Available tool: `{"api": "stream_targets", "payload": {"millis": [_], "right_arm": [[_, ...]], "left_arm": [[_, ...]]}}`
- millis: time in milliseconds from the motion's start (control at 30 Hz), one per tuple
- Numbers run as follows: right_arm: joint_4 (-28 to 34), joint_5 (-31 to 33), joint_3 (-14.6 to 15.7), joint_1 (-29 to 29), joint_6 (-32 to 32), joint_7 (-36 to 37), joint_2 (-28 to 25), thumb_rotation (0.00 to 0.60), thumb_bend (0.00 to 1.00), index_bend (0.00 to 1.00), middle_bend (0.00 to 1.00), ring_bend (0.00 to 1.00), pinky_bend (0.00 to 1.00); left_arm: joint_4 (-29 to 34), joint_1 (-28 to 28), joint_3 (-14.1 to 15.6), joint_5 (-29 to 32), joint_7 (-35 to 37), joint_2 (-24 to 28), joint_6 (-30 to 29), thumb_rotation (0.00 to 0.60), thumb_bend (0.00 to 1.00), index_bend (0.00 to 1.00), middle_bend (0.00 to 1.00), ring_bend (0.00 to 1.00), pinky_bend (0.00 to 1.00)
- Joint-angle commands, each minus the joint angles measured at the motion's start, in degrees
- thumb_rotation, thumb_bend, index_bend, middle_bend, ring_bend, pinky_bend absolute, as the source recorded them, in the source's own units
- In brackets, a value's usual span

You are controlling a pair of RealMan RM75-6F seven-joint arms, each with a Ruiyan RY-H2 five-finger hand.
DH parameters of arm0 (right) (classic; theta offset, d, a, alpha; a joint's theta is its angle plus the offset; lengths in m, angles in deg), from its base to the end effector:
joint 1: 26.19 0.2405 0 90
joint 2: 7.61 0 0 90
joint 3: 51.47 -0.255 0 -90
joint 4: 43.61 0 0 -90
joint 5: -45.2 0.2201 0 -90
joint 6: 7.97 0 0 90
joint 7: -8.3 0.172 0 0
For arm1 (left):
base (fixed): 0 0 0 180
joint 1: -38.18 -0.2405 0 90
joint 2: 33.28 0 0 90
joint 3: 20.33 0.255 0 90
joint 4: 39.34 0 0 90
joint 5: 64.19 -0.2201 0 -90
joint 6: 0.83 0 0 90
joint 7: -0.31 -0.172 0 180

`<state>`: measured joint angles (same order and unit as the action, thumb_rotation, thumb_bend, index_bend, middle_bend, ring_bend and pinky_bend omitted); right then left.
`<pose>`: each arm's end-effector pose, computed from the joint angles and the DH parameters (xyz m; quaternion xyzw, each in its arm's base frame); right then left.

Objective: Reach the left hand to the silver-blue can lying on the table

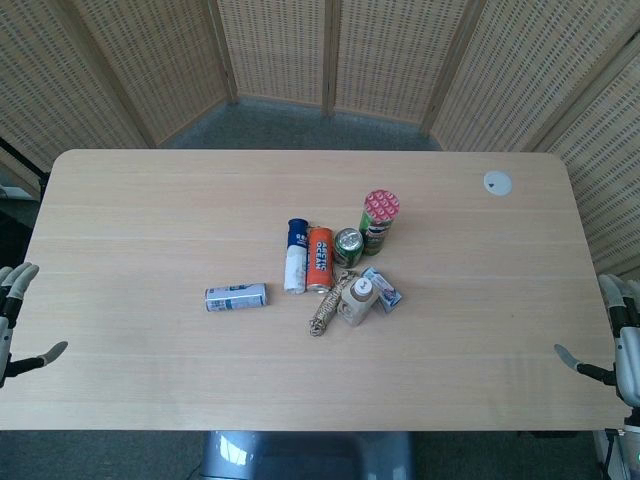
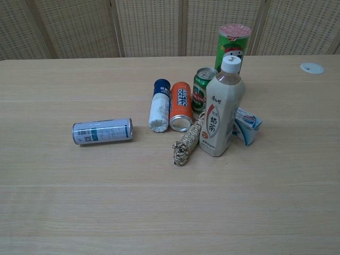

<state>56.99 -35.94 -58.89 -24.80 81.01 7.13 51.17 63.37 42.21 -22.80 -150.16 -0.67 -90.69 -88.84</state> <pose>-0.3042 -0.2049 0.1935 0.5260 -0.3870 0.4109 0.6361 -0.2855 0.2015 0.1758 -0.5766 -0.3921 -0.4122 0.5863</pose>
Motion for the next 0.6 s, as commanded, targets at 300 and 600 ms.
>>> {"api": "stream_targets", "payload": {"millis": [300, 600], "right_arm": [[-0.25, -0.20, -0.03, 0.29, -0.36, 0.01, 0.24, 0.509, 0.00, 0.00, 0.00, 0.00, 0.00], [-0.65, 0.82, 0.04, 0.45, -1.79, 1.58, -0.08, 0.509, 0.00, 0.00, 0.00, 0.00, 0.00]], "left_arm": [[-0.48, 1.16, 1.14, -0.72, -2.26, -2.57, 3.25, 0.600, 0.00, 0.00, 0.00, 0.00, 0.00], [6.52, 8.55, -0.90, 12.01, -19.82, -9.16, 17.11, 0.600, 0.00, 0.00, 0.00, 0.00, 0.00]]}}
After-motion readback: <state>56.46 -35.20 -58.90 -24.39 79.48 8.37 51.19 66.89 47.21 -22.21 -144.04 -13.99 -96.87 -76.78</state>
